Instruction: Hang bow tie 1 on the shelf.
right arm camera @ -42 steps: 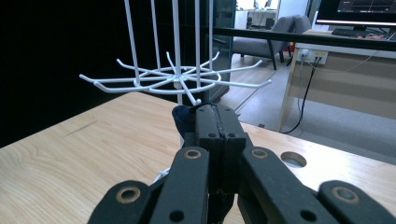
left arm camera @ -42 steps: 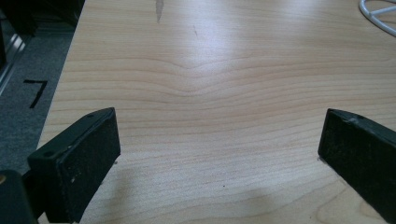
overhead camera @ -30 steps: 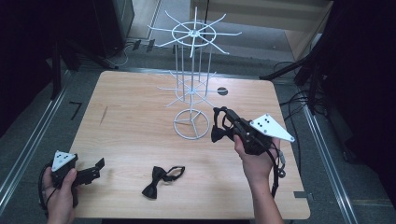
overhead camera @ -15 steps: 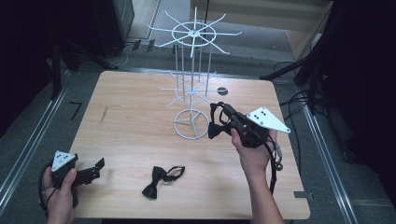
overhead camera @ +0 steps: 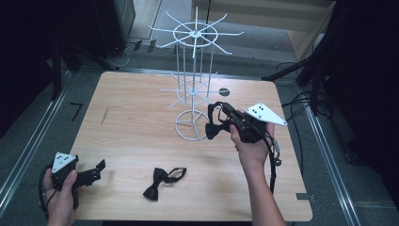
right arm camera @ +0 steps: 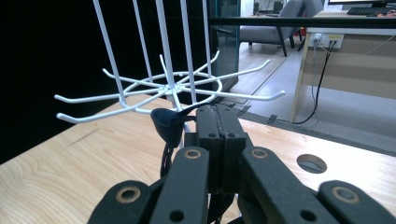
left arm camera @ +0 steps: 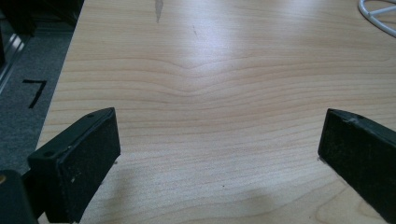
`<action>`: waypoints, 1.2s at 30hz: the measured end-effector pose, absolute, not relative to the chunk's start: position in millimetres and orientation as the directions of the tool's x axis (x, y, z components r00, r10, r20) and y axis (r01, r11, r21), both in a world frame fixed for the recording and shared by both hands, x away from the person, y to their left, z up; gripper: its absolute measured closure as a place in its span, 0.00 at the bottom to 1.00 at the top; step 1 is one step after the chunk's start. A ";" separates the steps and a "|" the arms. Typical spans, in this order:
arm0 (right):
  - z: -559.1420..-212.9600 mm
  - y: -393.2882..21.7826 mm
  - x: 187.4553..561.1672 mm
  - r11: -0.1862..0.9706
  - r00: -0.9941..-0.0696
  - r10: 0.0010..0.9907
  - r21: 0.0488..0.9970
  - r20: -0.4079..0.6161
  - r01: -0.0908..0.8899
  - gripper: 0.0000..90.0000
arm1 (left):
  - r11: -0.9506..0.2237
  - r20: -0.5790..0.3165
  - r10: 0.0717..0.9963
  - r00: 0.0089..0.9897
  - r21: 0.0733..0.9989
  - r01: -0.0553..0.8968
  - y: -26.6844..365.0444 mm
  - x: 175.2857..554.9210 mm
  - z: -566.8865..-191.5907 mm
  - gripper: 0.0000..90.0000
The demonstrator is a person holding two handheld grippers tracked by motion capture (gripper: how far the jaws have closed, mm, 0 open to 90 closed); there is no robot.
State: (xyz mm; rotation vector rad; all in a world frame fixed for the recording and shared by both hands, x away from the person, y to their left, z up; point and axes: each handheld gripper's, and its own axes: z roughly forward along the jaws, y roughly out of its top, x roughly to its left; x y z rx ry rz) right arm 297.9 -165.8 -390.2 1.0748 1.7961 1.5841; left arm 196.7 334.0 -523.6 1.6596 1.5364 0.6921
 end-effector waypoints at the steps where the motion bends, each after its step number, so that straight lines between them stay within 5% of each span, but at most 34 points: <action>1: -390.9 -165.4 299.0 0.009 -0.557 0.821 0.974 0.123 0.228 1.00 | 0.010 -0.103 0.986 0.130 0.817 0.576 334.0 196.7 -523.6 0.00; 36: -417.9 -151.3 329.8 -0.035 -0.551 0.807 0.949 0.211 0.313 1.00 | 0.013 -0.109 0.985 0.132 0.816 0.578 334.4 196.9 -523.6 0.00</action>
